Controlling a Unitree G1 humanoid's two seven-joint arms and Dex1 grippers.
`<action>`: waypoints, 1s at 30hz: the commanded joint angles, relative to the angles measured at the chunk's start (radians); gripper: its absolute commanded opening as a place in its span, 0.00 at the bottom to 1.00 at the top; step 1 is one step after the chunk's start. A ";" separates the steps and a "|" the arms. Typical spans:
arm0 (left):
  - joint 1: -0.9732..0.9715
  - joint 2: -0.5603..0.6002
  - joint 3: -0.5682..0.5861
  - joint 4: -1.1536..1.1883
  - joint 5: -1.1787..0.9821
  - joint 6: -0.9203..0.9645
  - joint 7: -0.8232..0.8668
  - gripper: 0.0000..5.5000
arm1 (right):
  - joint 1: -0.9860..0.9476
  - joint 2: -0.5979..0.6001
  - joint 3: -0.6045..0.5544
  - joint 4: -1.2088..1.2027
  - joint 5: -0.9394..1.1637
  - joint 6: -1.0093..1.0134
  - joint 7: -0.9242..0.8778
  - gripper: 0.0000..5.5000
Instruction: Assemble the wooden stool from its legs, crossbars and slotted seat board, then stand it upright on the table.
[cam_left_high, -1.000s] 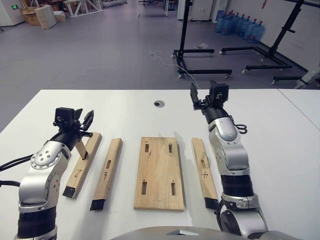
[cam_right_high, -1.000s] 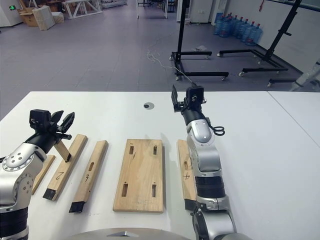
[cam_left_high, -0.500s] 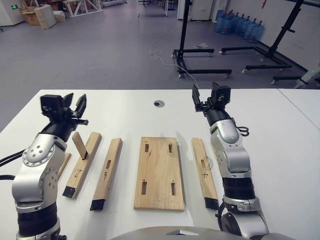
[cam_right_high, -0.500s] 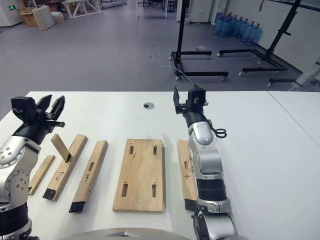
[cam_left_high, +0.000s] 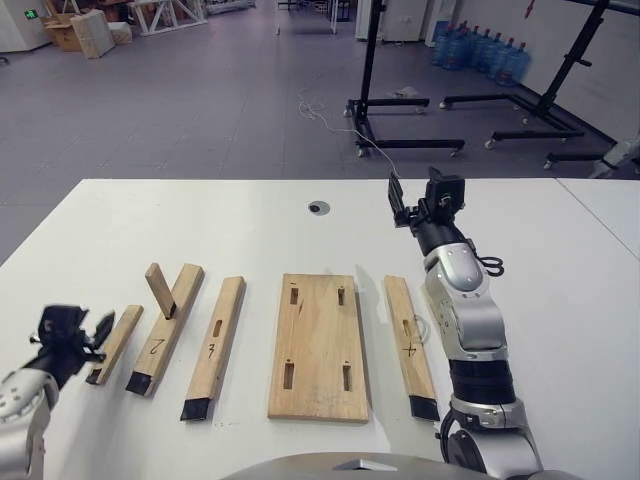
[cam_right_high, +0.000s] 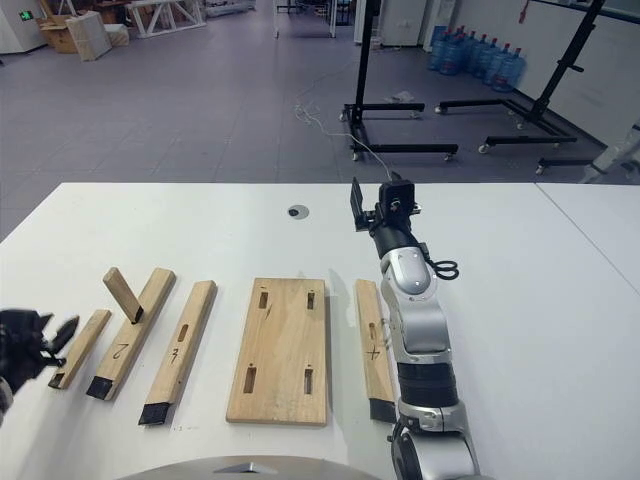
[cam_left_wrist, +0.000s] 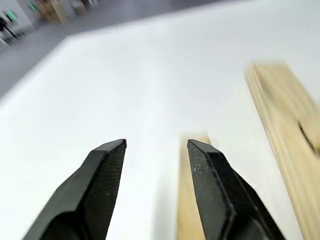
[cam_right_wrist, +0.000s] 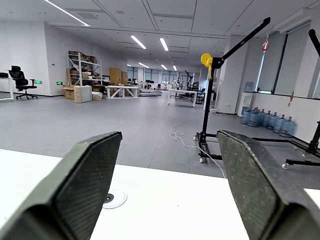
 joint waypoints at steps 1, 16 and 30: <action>0.065 -0.033 -0.067 -0.112 -0.020 0.016 -0.039 0.53 | 0.017 -0.012 -0.011 -0.026 -0.001 0.003 0.000 0.64; 0.029 -0.088 -0.130 -0.377 -0.069 0.297 0.064 0.65 | 0.054 -0.003 0.032 -0.047 -0.021 0.028 -0.006 0.64; 0.066 0.024 -0.199 -0.351 0.050 0.424 0.088 0.65 | 0.050 0.002 0.043 -0.098 -0.009 0.080 0.002 0.64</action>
